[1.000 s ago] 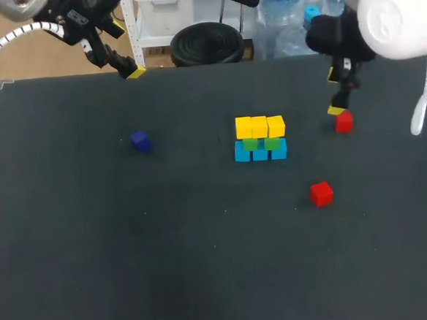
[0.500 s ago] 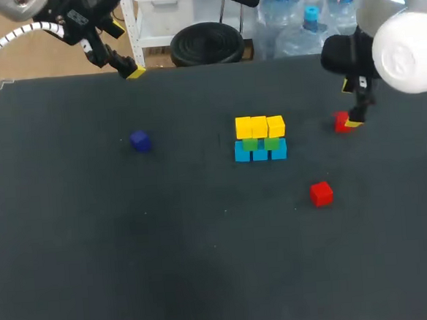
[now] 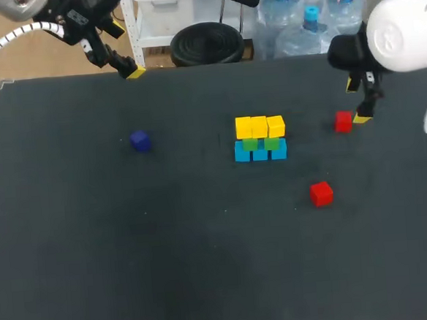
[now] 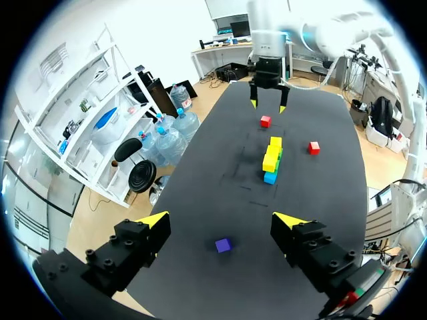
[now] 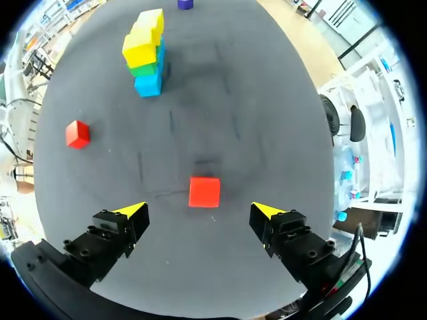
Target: Place the blue cubes, place green cubes on the blue cubes, place the yellow cubes on the green cubes, then place the red cubes on the yellow cubes, and place purple cube on the red cubes.
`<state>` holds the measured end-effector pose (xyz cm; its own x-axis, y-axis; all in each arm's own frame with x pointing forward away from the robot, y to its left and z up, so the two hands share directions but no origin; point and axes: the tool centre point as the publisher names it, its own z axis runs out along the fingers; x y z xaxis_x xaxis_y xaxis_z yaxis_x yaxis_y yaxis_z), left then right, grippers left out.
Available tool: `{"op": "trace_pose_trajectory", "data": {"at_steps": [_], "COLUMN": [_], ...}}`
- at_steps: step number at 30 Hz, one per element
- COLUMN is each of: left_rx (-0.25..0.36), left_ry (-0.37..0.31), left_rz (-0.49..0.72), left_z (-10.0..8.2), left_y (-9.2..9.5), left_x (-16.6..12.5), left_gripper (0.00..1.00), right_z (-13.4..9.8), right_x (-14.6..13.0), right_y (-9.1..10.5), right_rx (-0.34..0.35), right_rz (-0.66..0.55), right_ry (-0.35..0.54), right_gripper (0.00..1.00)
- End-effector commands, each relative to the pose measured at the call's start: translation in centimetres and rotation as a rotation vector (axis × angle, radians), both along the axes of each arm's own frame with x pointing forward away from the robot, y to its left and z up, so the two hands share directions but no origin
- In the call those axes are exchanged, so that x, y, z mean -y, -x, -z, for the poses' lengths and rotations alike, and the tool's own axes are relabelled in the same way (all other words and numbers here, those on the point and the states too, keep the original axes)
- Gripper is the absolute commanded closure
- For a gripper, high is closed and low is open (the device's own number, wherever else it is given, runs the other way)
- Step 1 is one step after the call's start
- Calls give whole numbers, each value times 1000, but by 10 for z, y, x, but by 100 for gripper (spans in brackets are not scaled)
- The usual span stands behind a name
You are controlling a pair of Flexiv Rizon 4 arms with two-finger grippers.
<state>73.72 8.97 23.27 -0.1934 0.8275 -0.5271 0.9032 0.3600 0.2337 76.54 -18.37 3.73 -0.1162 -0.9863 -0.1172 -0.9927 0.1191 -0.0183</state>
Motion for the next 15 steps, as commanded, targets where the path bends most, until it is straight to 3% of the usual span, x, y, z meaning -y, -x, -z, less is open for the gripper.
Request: {"op": "trace_pose_trajectory", "data": {"at_steps": [1, 15], "left_rx": [0, 0], "left_ry": [2, 2], "left_rz": [3, 3], "left_z": [0, 0], "left_y": [0, 0], "left_x": [-1, -1], "left_gripper": [0, 0], "right_z": [7, 29], "right_x": [-3, -12], "right_y": [-8, -1], "right_rx": [-66, -115], "right_rz": [-6, 0], "right_ry": [-11, -15], "right_gripper": [0, 0]}}
